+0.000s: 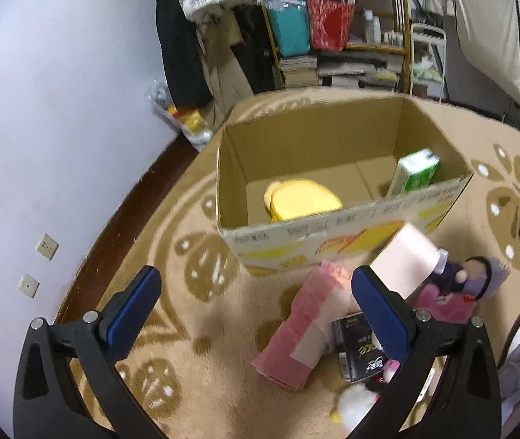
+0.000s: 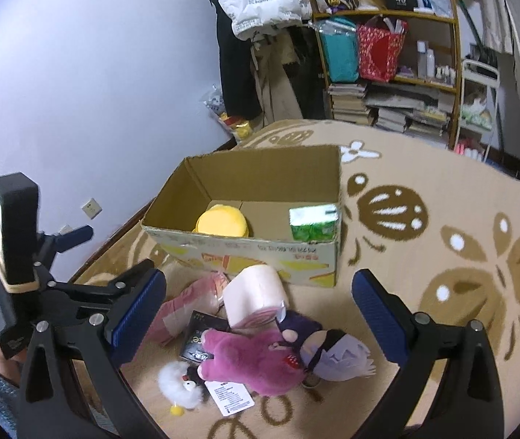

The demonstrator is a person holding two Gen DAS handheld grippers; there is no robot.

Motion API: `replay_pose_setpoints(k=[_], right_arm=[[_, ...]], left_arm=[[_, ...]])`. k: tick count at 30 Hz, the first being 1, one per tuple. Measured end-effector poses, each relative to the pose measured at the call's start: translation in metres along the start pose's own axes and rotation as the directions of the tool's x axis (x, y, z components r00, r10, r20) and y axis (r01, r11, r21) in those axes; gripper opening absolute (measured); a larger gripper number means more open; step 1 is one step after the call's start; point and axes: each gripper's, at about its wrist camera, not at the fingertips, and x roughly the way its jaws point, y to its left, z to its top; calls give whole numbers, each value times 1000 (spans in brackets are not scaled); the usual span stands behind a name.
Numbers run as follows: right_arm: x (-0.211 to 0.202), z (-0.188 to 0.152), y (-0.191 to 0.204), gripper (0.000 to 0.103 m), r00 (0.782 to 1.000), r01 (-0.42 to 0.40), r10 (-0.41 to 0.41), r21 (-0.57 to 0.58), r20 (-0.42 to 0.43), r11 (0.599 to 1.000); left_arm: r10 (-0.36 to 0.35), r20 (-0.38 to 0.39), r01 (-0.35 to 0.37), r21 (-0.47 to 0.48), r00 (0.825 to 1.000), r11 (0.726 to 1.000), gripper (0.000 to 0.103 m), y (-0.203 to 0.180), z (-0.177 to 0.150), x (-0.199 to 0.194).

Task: Organize soft objects
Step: 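Withdraw both grippers from the box back toward the pile, then grasp the pink wrapped roll with the left gripper while the right gripper grasps the white swirl roll plush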

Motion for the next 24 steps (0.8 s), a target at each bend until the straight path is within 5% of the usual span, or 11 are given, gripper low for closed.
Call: replay_pose_setpoints(k=[14,24], right_arm=[[65,-4,-7,89,994,-33,37,38,-101,999],[96,-8,-9,89,987,-40,48,57,-151,998]], left_arm=[[-44,-137,44,0,990,999,103,0,-1,49],[-58,-247,71,42,967,997,103,-15,-9,82]])
